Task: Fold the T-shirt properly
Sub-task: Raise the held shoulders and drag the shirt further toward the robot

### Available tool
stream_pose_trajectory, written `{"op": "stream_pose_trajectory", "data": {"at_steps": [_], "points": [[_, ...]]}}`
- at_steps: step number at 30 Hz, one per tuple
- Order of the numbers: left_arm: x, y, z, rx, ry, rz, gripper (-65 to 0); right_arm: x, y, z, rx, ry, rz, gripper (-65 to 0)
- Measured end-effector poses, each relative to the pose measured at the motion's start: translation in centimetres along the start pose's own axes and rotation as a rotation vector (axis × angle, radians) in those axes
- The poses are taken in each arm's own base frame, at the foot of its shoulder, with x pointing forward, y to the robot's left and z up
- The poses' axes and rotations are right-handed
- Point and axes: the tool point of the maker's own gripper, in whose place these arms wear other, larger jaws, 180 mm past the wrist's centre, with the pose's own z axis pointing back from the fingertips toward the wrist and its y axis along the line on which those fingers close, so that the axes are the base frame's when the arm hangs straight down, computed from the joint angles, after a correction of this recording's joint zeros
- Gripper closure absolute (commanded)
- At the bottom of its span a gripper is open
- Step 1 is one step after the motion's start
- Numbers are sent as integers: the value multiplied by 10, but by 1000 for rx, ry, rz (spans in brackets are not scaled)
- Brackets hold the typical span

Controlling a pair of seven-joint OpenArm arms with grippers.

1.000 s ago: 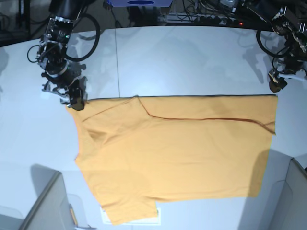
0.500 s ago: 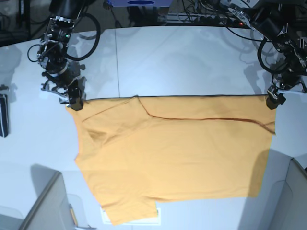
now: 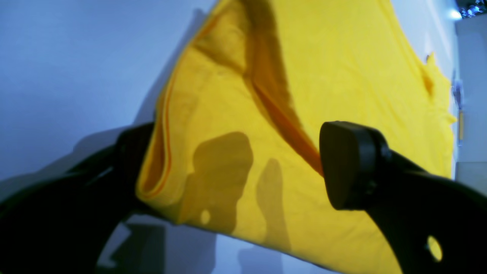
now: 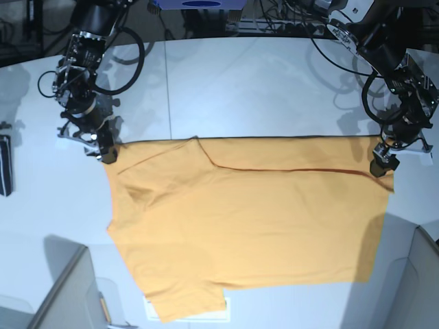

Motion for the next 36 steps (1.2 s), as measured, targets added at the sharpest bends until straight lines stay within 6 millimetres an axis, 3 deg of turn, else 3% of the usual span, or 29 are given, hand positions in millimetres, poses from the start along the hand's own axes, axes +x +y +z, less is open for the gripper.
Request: {"op": "stream_pose_trajectory", "data": {"at_steps": [6, 8, 10, 11, 17, 20, 24, 27, 29, 33, 36], "points": [[-7, 7, 1, 25, 26, 1, -272, 0, 1, -1, 0, -1, 0, -273], [-8, 11, 2, 37, 43, -2, -161, -1, -2, -2, -9, 1, -1, -197], [-9, 14, 3, 51, 56, -11, -31, -2, -5, -6, -24, 10, -8, -56], [-9, 15, 3, 54, 58, -10, 0, -1, -6, -8, -35, 9, -3, 0], [-5, 23, 6, 98, 67, 33, 0, 1, 3, -7, -14, 10, 5, 0], [10, 26, 16, 148, 42, 47, 0, 2, 17, -1, 15, 6, 21, 0], [39, 2, 29, 125, 16, -2, 0, 10, 45, 6, 19, 27, -31, 0], [60, -19, 34, 99, -13, -8, 0, 16, 81, 15, 128, 39, -80, 0], [72, -24, 43, 102, -28, -40, 0, 16, 92, 20, 172, 51, -88, 0], [70, -16, 58, 125, -4, -30, 0, 11, 67, 35, 139, 58, -127, 0], [52, 7, 71, 165, 30, -20, 0, 7, 48, 46, 101, 81, -120, 0]]}}
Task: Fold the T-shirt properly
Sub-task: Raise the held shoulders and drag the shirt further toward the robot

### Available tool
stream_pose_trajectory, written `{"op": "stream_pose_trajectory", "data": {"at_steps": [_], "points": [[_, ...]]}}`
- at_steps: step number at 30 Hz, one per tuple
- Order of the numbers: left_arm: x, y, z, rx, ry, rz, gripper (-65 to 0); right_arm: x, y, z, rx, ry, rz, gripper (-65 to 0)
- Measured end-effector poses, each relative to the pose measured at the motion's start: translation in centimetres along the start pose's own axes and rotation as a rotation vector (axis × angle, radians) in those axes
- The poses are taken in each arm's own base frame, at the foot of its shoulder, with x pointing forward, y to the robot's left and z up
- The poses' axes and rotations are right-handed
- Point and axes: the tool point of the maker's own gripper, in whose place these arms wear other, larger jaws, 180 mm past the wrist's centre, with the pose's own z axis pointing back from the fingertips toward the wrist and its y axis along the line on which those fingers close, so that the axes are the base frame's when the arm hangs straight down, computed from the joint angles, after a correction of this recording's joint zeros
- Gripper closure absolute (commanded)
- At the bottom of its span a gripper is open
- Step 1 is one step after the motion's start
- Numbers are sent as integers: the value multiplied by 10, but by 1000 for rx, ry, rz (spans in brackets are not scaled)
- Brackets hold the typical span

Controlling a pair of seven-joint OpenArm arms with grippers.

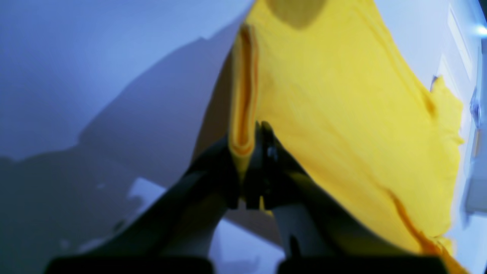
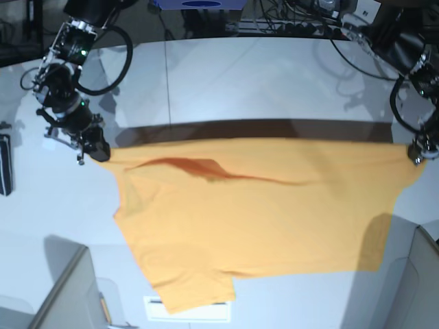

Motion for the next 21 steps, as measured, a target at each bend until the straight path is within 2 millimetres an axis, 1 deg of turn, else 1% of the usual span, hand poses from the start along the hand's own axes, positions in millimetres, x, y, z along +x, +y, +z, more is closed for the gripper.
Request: {"op": "stream_pose_trajectory", "data": {"at_steps": [2, 4, 7, 8, 9, 12, 14, 17, 21], "points": [[-26, 26, 3, 68, 63, -9, 0, -3, -8, 3, -16, 14, 2, 0], [-47, 45, 7, 114, 109, 5, 0, -10, -28, 6, -61, 47, -2, 0], [-70, 54, 9, 116, 156, -33, 0, -14, -68, 21, -164, 44, -9, 0], [-76, 56, 10, 110, 168, -50, 0, -14, -77, 27, -179, 42, 2, 0], [-81, 61, 13, 117, 180, -51, 0, -15, -82, 31, -178, 44, 26, 0], [-93, 77, 20, 158, 214, -87, 0, -22, -85, 36, -155, 64, 53, 0], [-97, 80, 22, 156, 224, -103, 0, -25, -96, 42, -180, 66, 45, 0], [-96, 83, 29, 166, 219, -119, 0, -33, -115, 54, -231, 81, 39, 0], [-87, 81, 53, 210, 184, -218, 0, -37, -120, 61, -240, 93, 36, 0]]}}
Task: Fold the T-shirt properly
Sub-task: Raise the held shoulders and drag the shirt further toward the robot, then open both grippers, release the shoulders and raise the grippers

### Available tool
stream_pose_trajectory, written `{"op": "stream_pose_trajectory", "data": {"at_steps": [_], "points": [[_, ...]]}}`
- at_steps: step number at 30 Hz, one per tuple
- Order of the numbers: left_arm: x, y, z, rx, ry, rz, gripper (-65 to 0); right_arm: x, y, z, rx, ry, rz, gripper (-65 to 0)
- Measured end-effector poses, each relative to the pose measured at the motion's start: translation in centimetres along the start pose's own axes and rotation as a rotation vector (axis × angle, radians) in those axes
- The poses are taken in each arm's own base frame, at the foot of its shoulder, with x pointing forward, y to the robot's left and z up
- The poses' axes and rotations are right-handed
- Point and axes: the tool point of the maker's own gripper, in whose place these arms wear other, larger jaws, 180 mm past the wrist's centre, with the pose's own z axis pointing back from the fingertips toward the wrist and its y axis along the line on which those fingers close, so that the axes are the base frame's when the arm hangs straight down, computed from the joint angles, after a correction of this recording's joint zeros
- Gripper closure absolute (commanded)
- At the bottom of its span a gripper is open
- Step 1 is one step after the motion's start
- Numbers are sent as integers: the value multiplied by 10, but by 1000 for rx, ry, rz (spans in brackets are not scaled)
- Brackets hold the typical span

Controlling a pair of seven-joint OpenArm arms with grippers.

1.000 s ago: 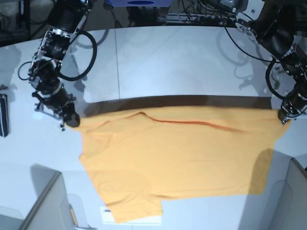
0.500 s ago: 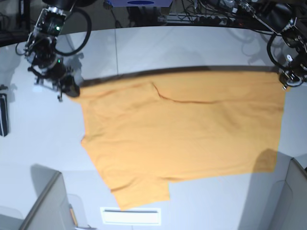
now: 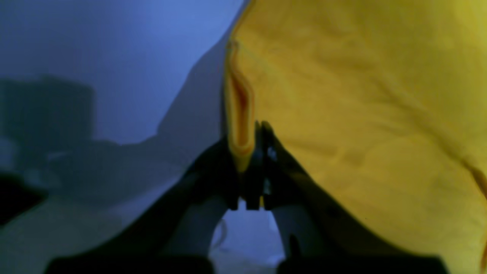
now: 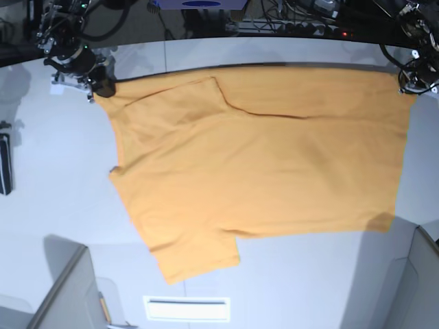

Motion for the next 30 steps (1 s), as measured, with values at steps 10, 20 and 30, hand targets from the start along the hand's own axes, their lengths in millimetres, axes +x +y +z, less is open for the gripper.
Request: {"op": "stream_pose_trajectory", "data": {"at_steps": [10, 20, 30], "points": [[-20, 4, 9, 28, 18, -24, 0, -10, -15, 21, -40, -5, 32, 0], [-44, 27, 18, 81, 52, -40, 0, -25, -43, 38, -96, 23, 13, 0], [-63, 48, 29, 121, 67, -83, 0, -39, -59, 53, -101, 56, 59, 0]]}}
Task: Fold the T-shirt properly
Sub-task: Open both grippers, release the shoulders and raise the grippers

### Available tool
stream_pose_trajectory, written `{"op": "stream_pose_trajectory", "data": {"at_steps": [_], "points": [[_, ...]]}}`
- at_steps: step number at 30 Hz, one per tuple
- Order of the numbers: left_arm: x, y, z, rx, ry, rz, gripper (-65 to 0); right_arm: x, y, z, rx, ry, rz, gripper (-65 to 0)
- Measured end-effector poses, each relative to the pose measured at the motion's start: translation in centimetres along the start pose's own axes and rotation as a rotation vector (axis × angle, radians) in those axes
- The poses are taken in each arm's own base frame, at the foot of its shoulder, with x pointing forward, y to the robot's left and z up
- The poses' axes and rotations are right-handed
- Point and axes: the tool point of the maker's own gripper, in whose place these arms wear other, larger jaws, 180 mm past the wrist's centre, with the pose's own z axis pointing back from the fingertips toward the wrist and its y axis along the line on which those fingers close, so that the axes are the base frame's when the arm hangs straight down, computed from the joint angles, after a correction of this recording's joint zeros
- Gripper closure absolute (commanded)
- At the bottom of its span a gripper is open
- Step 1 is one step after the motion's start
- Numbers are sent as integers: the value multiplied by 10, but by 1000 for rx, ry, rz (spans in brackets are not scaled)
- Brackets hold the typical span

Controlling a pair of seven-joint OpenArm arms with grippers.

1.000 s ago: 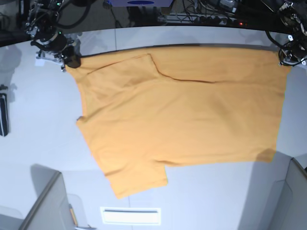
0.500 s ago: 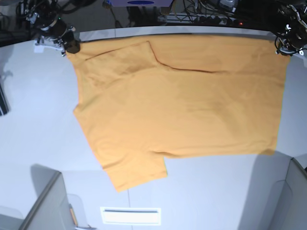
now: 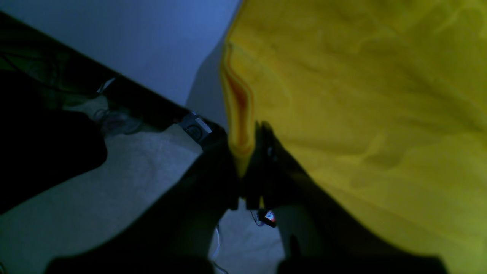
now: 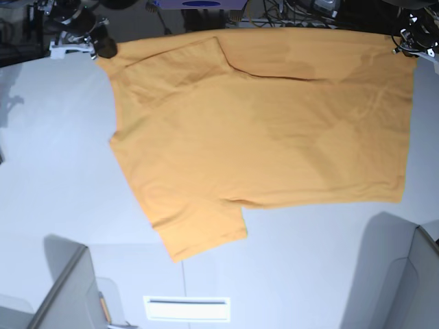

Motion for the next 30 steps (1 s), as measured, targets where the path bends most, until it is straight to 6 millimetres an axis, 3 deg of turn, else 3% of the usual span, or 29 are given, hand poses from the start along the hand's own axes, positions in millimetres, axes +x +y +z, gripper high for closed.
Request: {"op": "stream_pose_trajectory", "data": {"at_steps": [8, 14, 21, 24, 30], "points": [[-11, 18, 10, 31, -15, 63, 0, -9, -11, 7, -17, 19, -7, 0], [-11, 20, 11, 35, -14, 55, 0, -17, -24, 11, -67, 41, -10, 0], [-12, 21, 11, 36, -10, 57, 0, -18, -24, 10, -66, 42, -9, 0], [-12, 21, 11, 36, -10, 57, 0, -15, -18, 12, -60, 33, 9, 0], [-19, 26, 14, 49, 7, 53, 0, -5, 14, 20, 9, -6, 76, 0]]}}
